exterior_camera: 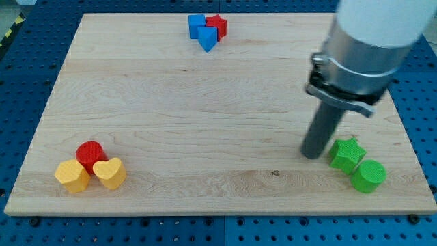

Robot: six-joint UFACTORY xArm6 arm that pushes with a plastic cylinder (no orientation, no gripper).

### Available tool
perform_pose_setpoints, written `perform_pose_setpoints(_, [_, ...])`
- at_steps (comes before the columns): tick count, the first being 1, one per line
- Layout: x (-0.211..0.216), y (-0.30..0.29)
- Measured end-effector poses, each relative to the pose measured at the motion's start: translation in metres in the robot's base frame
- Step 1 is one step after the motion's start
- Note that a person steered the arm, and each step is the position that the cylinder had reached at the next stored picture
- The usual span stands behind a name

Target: Move the arm towards the yellow hexagon

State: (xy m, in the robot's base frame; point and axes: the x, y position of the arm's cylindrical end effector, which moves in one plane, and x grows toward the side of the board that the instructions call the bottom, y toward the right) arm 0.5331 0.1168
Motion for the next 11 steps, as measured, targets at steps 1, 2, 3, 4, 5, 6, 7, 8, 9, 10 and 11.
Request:
perform_pose_setpoints(1, [-0.022, -0.064])
perform_pose_setpoints(2, [-0.033, -0.098])
perform_pose_setpoints(3, [-0.033, -0.098])
perform_pose_setpoints(4, [-0.037, -0.118])
perform_pose_setpoints(5, [-0.045, -0.199])
perform_pose_setpoints(6, [-0.045, -0.298])
perform_pose_setpoints(7, [-0.045, -0.382])
perform_pose_setpoints(8, [-0.03, -0.421])
perform_pose_setpoints(9, [-0.011, -0.421])
perform_pose_setpoints(10, [0.05, -0.421])
perform_pose_setpoints(11, [0.056, -0.421])
